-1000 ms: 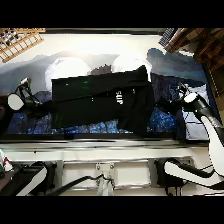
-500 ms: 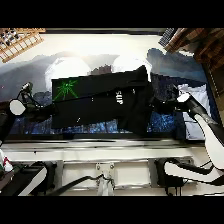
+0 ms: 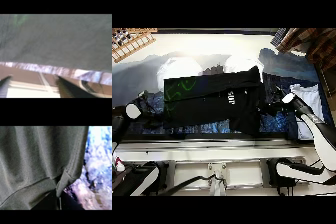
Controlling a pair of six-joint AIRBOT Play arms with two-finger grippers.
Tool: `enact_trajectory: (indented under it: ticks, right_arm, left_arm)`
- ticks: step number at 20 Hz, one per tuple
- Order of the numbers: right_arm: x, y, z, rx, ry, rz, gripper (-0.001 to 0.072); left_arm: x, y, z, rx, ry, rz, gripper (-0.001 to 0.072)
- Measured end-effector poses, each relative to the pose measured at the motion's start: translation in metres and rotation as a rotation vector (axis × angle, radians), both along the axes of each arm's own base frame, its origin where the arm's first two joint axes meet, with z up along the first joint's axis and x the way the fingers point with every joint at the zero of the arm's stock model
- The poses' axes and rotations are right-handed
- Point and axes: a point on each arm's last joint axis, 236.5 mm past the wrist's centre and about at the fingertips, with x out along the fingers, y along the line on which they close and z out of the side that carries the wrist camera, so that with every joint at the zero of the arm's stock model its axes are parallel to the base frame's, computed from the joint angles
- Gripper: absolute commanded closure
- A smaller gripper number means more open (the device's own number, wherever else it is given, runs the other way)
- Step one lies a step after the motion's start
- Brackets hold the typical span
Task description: Fold the clothes and pants, and hang the long-sleeved shirts on hangers.
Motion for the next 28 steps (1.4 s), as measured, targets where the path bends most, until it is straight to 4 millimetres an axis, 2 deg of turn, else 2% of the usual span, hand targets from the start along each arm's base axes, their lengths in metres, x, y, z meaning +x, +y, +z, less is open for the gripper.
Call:
enact_trajectory:
  ticks: [2,3,4,5,8,9,10,11,19,20,21,26,28]
  right_arm:
    - [-0.002,0.000,-0.001,-0.005,0.006,0.011,0.0686]
    - [-0.003,0.000,-0.001,-0.006,0.006,0.021,0.0686]
    - [-0.004,0.000,-0.001,-0.008,0.006,0.030,0.0686]
    - [-0.005,0.000,-0.001,-0.008,0.006,0.039,0.0686]
    - [-0.006,0.001,-0.001,-0.011,0.002,0.060,0.0686]
    - [-0.006,0.000,-0.001,-0.012,0.001,0.062,0.0686]
    - [-0.006,0.000,-0.001,-0.013,-0.002,0.069,0.0686]
    - [-0.006,0.000,-0.001,-0.014,-0.003,0.072,0.0686]
    - [-0.004,0.002,0.001,-0.009,-0.014,0.075,0.0686]
    - [-0.004,0.002,0.001,-0.010,-0.016,0.074,0.0686]
    - [-0.004,0.002,0.001,-0.009,-0.017,0.074,0.0686]
    - [-0.001,0.002,0.002,-0.008,-0.026,0.066,0.0686]
    - [0.000,0.001,0.002,-0.009,-0.030,0.064,0.0686]
  left_arm:
    - [-0.013,0.007,-0.014,0.003,0.049,0.042,0.0015]
    - [-0.018,0.012,-0.020,0.005,0.069,0.068,0.0041]
    - [-0.023,0.017,-0.025,0.003,0.086,0.101,0.0098]
    - [-0.024,0.022,-0.028,-0.001,0.093,0.134,0.0104]
    - [-0.023,0.044,-0.033,-0.008,0.091,0.251,0.0177]
    - [-0.022,0.051,-0.034,-0.014,0.085,0.289,0.0253]
    - [-0.020,0.057,-0.035,-0.027,0.082,0.330,0.0298]
    - [-0.017,0.060,-0.036,-0.046,0.074,0.365,0.0298]
    - [-0.001,0.062,-0.050,-0.148,0.065,0.435,0.0298]
    - [0.000,0.061,-0.053,-0.156,0.069,0.433,0.0311]
    - [0.001,0.059,-0.056,-0.165,0.074,0.425,0.0364]
    - [0.009,0.049,-0.062,-0.222,0.073,0.420,0.0368]
    - [0.016,0.046,-0.062,-0.244,0.049,0.419,0.0462]
